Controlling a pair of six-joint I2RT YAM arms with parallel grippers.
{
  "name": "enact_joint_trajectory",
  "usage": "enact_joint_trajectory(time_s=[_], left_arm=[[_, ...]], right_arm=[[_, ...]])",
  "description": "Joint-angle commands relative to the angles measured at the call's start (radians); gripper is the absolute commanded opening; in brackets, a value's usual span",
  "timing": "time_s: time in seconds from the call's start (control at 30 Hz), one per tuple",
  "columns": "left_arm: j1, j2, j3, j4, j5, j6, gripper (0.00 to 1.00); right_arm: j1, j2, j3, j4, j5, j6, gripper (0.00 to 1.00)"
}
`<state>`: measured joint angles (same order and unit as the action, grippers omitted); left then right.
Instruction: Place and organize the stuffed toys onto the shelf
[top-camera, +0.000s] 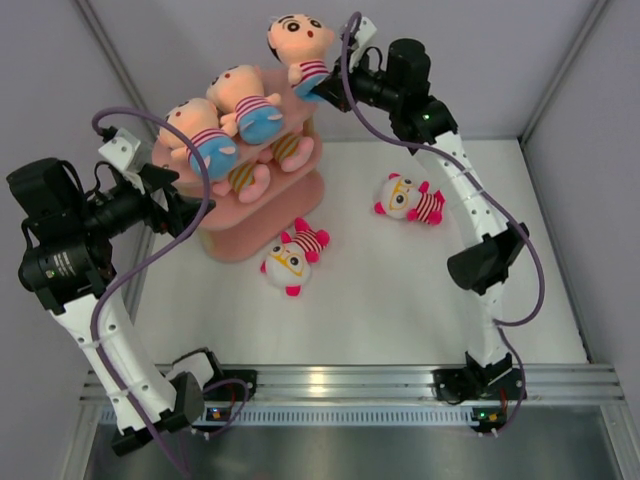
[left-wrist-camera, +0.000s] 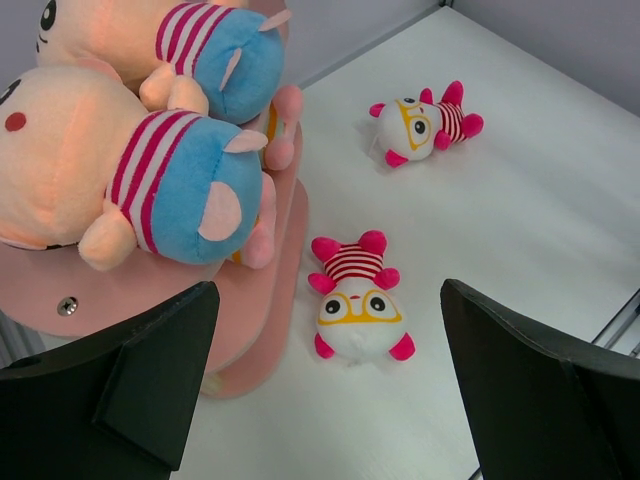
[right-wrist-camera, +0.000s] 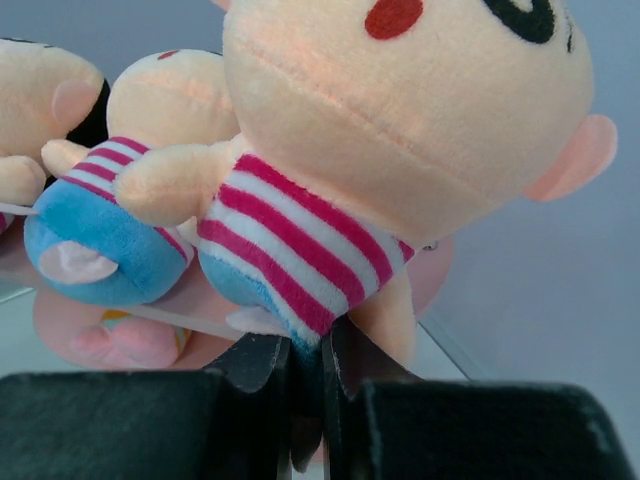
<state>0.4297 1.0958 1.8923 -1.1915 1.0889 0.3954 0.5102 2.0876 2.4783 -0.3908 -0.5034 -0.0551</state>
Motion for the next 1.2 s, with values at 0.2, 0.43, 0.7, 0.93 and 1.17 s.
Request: enact_joint_trajectory(time_s=[0.2,0.43,0.7,0.93,1.17], left_arm=[[-0.002,-0.005,0.005,-0.01,0.026,0.016,0.99],[0.0,-0.004,-0.001,-0.01,0.031,0.017,0.99],[-0.002,-0.01,-0.009,-0.01,0.026,0.026,0.99],[-0.002,-0.01,-0.022,-0.01,0.048,0.033,0.99],[0.0,-0.014,-0.03,-0.008,0.032,0.042,0.99]], right_arm=[[0.06,0.063,0.048,0.089,0.089,0.029,0.0],[0.065,0.06,0.042,0.052,0.086,0.017,0.08],[0.065,0.003,0.033,0.064,0.108,0.005,0.64],[0.059,-0.023,0.005,0.078,0.098,0.008,0.69],[0.031,-0.069,-0.113,0.204,0.039,0.158,0.8]])
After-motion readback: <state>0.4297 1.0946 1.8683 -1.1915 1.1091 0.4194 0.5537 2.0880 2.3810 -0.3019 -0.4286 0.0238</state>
